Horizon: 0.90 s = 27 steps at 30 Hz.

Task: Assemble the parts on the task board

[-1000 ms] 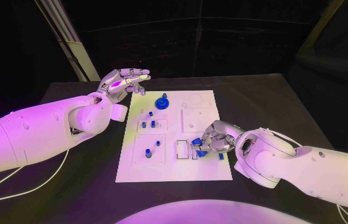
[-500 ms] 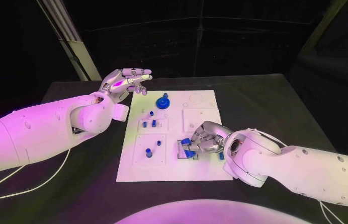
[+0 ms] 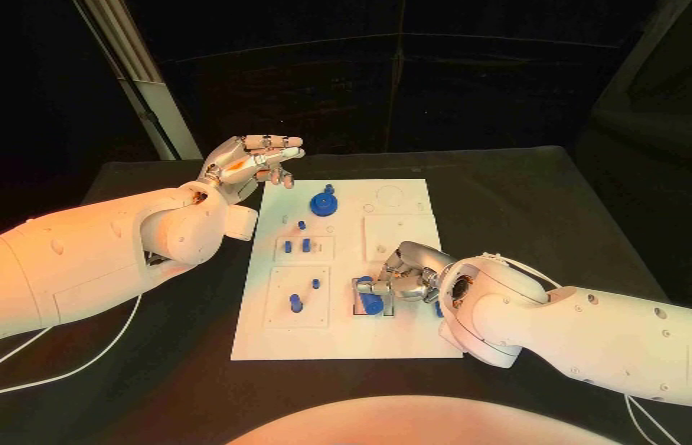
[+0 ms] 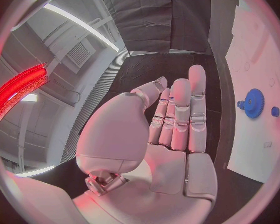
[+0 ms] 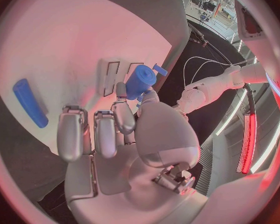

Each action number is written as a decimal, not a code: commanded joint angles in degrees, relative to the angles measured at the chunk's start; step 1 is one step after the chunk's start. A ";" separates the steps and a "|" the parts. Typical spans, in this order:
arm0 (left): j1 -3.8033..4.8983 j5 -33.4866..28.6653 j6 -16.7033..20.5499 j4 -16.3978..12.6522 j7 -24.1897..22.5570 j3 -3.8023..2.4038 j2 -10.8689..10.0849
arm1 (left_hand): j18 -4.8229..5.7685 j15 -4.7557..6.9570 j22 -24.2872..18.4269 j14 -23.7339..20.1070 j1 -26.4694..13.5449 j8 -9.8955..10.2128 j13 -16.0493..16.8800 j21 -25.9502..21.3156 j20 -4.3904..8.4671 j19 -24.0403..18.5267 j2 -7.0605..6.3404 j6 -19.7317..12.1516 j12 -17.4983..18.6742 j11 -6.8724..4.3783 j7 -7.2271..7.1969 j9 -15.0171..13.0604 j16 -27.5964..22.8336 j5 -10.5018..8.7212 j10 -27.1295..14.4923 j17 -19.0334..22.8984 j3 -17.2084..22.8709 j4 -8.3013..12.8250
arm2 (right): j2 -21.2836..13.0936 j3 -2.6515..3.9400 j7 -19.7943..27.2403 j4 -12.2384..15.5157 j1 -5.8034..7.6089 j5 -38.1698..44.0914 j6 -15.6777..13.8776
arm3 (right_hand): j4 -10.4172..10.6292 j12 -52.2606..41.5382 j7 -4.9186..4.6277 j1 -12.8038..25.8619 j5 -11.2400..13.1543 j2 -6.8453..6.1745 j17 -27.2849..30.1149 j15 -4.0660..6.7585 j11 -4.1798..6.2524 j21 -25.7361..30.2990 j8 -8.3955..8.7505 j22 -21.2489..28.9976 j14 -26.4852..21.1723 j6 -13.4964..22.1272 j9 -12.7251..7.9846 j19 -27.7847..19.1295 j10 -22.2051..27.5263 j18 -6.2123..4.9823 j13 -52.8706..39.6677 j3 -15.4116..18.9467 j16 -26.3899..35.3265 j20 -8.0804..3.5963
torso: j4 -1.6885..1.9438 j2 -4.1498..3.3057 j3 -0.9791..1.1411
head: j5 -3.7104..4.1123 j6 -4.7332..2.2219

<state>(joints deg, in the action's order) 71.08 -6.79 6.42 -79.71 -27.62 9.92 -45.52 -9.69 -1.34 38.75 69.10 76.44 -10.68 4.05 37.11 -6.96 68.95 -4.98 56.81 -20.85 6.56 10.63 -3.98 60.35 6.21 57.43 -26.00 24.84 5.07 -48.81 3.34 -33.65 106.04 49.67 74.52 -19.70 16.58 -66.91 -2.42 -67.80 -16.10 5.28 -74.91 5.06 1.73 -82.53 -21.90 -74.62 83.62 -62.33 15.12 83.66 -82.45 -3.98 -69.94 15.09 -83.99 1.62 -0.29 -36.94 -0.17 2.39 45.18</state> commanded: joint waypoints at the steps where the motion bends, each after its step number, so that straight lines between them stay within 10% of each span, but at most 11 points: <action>1: 0.09 -0.12 -0.68 -0.12 -0.22 -0.05 0.02 | -0.78 0.03 -0.06 -0.45 -0.11 -0.20 -0.06 -0.40 0.12 -0.22 0.23 -0.22 -0.28 -0.02 0.12 0.06 -0.20 0.27 -0.35 0.06 0.00 0.21 | 0.11 0.02 -1.07 0.00 0.06 3.19 1.65 | 0.05 0.64 -0.21 2.42 4.71 -0.33 -3.75 0.12 -0.13 0.35 0.11 0.14 4.07 -0.34 0.28 -0.09 0.27 0.67 0.17 1.45 0.49 -0.39 | -0.05 0.00 0.01 | -0.03 0.04; 6: 0.10 -0.12 -0.73 -0.08 -0.17 -0.05 0.01 | -0.78 0.03 -0.06 -0.45 -0.11 -0.20 -0.06 -0.40 0.12 -0.22 0.23 -0.22 -0.28 -0.02 0.12 0.06 -0.20 0.27 -0.35 0.06 0.00 0.21 | 0.20 0.02 -1.20 -0.09 0.07 5.05 1.68 | 0.13 1.86 -0.26 5.52 10.58 -0.61 -3.01 0.11 -0.17 0.61 0.38 0.48 3.92 -0.21 0.92 -0.24 0.49 0.61 0.69 3.53 1.08 -0.41 | -0.08 0.00 0.04 | -0.06 0.02; 17: 0.10 -0.12 -0.81 0.01 -0.06 -0.05 0.02 | -0.78 0.03 -0.06 -0.45 -0.11 -0.20 -0.06 -0.40 0.12 -0.22 0.23 -0.22 -0.28 -0.02 0.12 0.06 -0.20 0.27 -0.35 0.06 0.00 0.21 | -0.06 0.02 -1.05 0.54 0.06 7.19 1.65 | 0.19 3.03 -0.38 7.37 10.76 -2.80 -2.33 0.02 -0.29 0.77 0.70 0.65 3.78 0.06 1.34 -0.33 0.79 0.57 1.24 3.59 1.63 -0.32 | -0.09 -0.05 0.09 | -0.14 0.13; 27: 0.09 -0.12 -0.96 0.18 0.03 -0.05 0.09 | -0.78 0.01 -0.09 -0.46 -0.25 -0.24 -0.08 -0.44 0.11 -0.20 0.25 -0.28 -0.35 0.00 0.13 0.07 -0.16 0.27 -0.43 0.12 -0.07 0.19 | -0.41 0.02 0.33 1.92 0.06 7.97 3.42 | -5.66 2.74 -0.20 -4.67 7.50 -4.22 -2.97 0.17 -0.09 0.65 0.30 0.25 3.98 -0.28 2.60 -0.18 0.41 0.65 0.35 0.31 1.42 -0.45 | -0.03 -0.02 0.09 | -0.08 0.27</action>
<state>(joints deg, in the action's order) 71.08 -6.78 6.27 -79.54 -27.49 9.92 -45.50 -9.69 -1.34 38.74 69.10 76.44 -10.68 4.06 36.87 -6.96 68.95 -4.98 56.81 -20.85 6.56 10.63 -3.98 60.35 6.21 57.43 -25.92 24.84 5.07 -49.13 3.35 -34.27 107.74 49.68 81.24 -17.42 11.20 -64.23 -2.45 -71.95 -8.42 0.94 -74.90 5.14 1.53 -82.02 -21.46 -74.34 83.53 -62.33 17.67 83.45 -82.07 -3.99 -69.54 15.37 -82.66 1.41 -0.38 -36.99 -0.05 2.24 45.45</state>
